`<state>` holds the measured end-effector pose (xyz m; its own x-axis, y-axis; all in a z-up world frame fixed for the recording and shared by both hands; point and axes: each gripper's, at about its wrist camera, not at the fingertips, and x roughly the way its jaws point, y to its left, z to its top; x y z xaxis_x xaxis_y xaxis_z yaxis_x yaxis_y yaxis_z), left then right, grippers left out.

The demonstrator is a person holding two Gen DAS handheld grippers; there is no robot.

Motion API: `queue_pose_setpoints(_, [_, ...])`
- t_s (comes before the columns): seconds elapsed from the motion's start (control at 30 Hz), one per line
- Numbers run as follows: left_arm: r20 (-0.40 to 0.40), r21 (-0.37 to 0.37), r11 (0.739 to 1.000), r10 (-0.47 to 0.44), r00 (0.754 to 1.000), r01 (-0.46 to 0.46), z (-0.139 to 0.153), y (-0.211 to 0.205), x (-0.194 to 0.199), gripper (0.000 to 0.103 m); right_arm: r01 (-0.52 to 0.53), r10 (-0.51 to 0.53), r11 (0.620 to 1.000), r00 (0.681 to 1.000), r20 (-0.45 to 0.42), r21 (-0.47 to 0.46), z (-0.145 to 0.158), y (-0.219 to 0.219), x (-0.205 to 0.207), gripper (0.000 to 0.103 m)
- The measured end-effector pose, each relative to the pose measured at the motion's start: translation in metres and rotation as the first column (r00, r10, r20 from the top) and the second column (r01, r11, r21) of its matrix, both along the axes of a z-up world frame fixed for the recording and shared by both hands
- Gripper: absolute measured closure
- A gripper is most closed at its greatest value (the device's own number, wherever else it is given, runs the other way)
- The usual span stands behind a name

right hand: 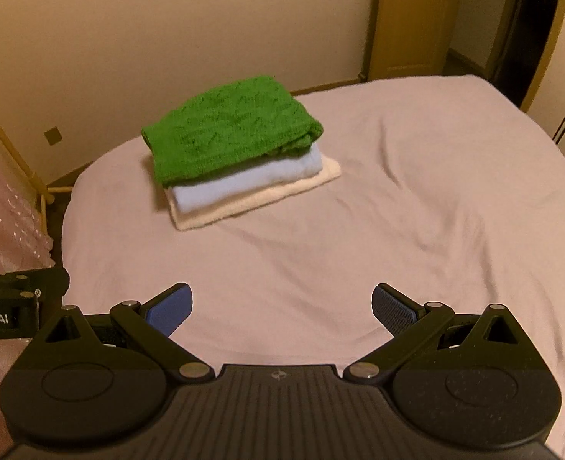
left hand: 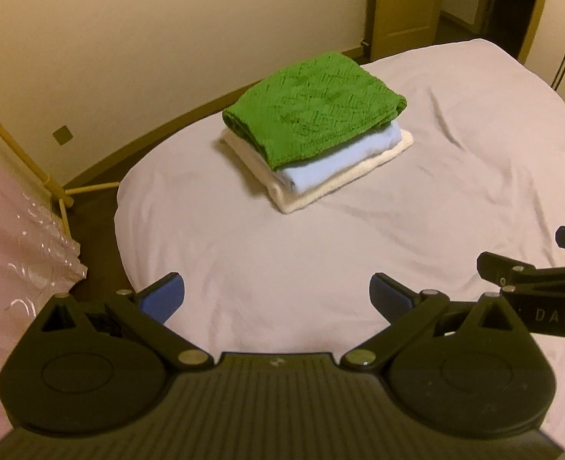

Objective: Fold clothes

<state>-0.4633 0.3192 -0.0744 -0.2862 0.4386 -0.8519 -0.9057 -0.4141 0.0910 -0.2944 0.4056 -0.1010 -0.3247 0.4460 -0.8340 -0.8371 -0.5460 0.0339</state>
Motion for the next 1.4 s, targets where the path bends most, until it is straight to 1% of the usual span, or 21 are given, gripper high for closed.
queue_pose_setpoints(0.17, [0.011, -0.024, 0.999, 0.025, 1.000, -0.025, -0.010, 0.004, 0.006, 0.001, -0.016, 0.017, 0.999, 1.000, 0.016, -0.029, -0.010, 0.010, 0.004, 0.000])
queue_pose_setpoints(0.43, [0.012, -0.036, 0.999, 0.035, 0.999, -0.034, -0.014, 0.019, 0.016, 0.001, -0.039, 0.040, 0.998, 0.999, 0.014, -0.054, -0.017, 0.025, 0.009, 0.000])
queue_pose_setpoints(0.83, [0.019, -0.074, 0.996, 0.045, 0.999, -0.044, -0.028, 0.044, 0.021, 0.001, -0.033, 0.034, 0.996, 0.999, 0.020, -0.086, -0.034, 0.058, 0.017, 0.000])
queue_pose_setpoints(1.07, [0.013, -0.083, 0.995, 0.049, 0.999, -0.048, -0.033, 0.056, 0.021, 0.001, -0.013, 0.013, 0.993, 1.000, 0.001, -0.113, -0.042, 0.073, 0.022, 0.000])
queue_pose_setpoints(1.4, [0.013, -0.090, 0.995, 0.049, 0.999, -0.048, -0.039, 0.074, 0.021, 0.001, -0.017, 0.016, 0.993, 1.000, -0.008, -0.121, -0.045, 0.088, 0.019, 0.000])
